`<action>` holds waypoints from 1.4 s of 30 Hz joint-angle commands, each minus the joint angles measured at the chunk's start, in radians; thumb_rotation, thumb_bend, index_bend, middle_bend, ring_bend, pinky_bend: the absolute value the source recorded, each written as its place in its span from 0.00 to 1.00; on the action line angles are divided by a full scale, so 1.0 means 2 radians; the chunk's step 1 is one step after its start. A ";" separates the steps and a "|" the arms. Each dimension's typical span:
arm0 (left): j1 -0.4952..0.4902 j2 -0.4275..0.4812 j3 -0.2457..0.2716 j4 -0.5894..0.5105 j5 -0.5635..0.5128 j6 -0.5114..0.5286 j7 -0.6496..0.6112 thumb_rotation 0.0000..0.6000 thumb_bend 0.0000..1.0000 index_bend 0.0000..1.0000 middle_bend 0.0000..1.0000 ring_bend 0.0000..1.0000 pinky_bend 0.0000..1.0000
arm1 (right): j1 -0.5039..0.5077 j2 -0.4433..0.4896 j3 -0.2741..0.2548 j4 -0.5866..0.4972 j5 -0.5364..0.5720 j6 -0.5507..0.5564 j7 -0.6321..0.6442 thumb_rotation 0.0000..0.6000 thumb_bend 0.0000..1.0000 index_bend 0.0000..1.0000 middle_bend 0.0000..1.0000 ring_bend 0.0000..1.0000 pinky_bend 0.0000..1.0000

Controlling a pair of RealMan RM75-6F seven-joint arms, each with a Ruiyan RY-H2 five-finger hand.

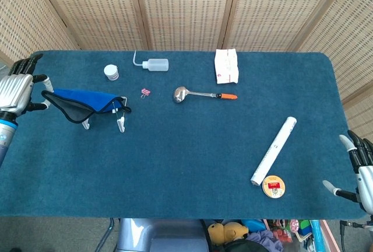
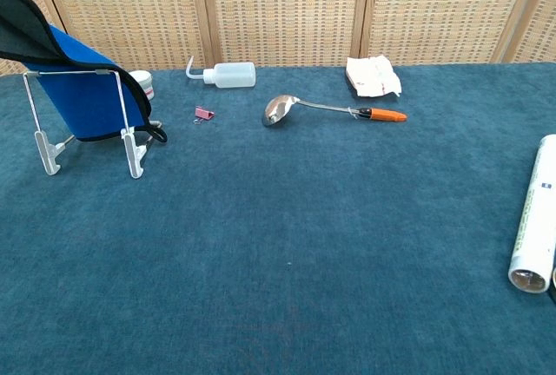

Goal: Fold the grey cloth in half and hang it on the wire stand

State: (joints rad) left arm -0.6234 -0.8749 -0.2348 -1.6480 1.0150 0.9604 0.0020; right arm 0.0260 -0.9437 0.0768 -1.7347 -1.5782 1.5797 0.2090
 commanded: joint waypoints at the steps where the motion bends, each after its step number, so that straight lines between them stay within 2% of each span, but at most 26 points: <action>1: 0.018 0.001 0.012 -0.005 0.031 0.015 -0.011 1.00 0.75 0.85 0.00 0.00 0.00 | -0.002 0.001 -0.001 0.000 -0.003 0.004 0.004 1.00 0.00 0.00 0.00 0.00 0.00; 8: 0.047 -0.016 0.038 0.005 0.074 0.048 0.001 1.00 0.75 0.84 0.00 0.00 0.00 | -0.004 0.004 -0.004 0.002 -0.010 0.009 0.013 1.00 0.00 0.00 0.00 0.00 0.00; 10: 0.051 -0.038 0.051 0.016 0.080 0.042 0.005 1.00 0.75 0.84 0.00 0.00 0.00 | -0.005 0.005 -0.006 0.001 -0.015 0.012 0.014 1.00 0.00 0.00 0.00 0.00 0.00; 18: 0.051 -0.099 0.063 0.059 0.080 0.036 0.033 1.00 0.75 0.83 0.00 0.00 0.00 | -0.007 0.006 -0.008 0.001 -0.021 0.019 0.018 1.00 0.00 0.00 0.00 0.00 0.00; 19: 0.051 -0.105 0.063 0.063 0.077 0.033 0.036 1.00 0.75 0.80 0.00 0.00 0.00 | -0.008 0.006 -0.009 0.001 -0.021 0.019 0.018 1.00 0.00 0.00 0.00 0.00 0.00; 21: 0.050 -0.115 0.064 0.071 0.075 0.030 0.040 1.00 0.71 0.68 0.00 0.00 0.00 | -0.008 0.007 -0.009 0.001 -0.022 0.020 0.019 1.00 0.00 0.00 0.00 0.00 0.00; 24: 0.050 -0.126 0.066 0.081 0.074 0.030 0.049 1.00 0.56 0.40 0.00 0.00 0.00 | -0.008 0.007 -0.009 0.002 -0.022 0.021 0.020 1.00 0.00 0.00 0.00 0.00 0.00; 26: 0.051 -0.130 0.068 0.086 0.072 0.028 0.057 1.00 0.42 0.14 0.00 0.00 0.00 | -0.009 0.008 -0.009 0.001 -0.023 0.022 0.020 1.00 0.00 0.00 0.00 0.00 0.00; 28: 0.052 -0.134 0.068 0.091 0.073 0.030 0.059 1.00 0.33 0.01 0.00 0.00 0.00 | -0.009 0.008 -0.010 0.001 -0.023 0.022 0.020 1.00 0.00 0.00 0.00 0.00 0.00; 32: 0.060 -0.139 0.067 0.105 0.097 0.046 0.033 1.00 0.22 0.00 0.00 0.00 0.00 | -0.008 0.007 -0.011 0.001 -0.025 0.022 0.019 1.00 0.00 0.00 0.00 0.00 0.00; 39: 0.078 -0.126 0.074 0.115 0.139 0.075 -0.007 1.00 0.14 0.00 0.00 0.00 0.00 | -0.008 0.007 -0.012 -0.001 -0.028 0.022 0.017 1.00 0.00 0.00 0.00 0.00 0.00; 42: 0.087 -0.115 0.074 0.106 0.144 0.085 -0.014 1.00 0.14 0.00 0.00 0.00 0.00 | -0.009 0.007 -0.013 -0.002 -0.030 0.024 0.016 1.00 0.00 0.00 0.00 0.00 0.00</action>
State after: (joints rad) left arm -0.4575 -1.1132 -0.0880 -1.4281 1.2957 1.1206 -0.0172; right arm 0.0083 -0.9289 0.0506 -1.7377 -1.6381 1.6284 0.2418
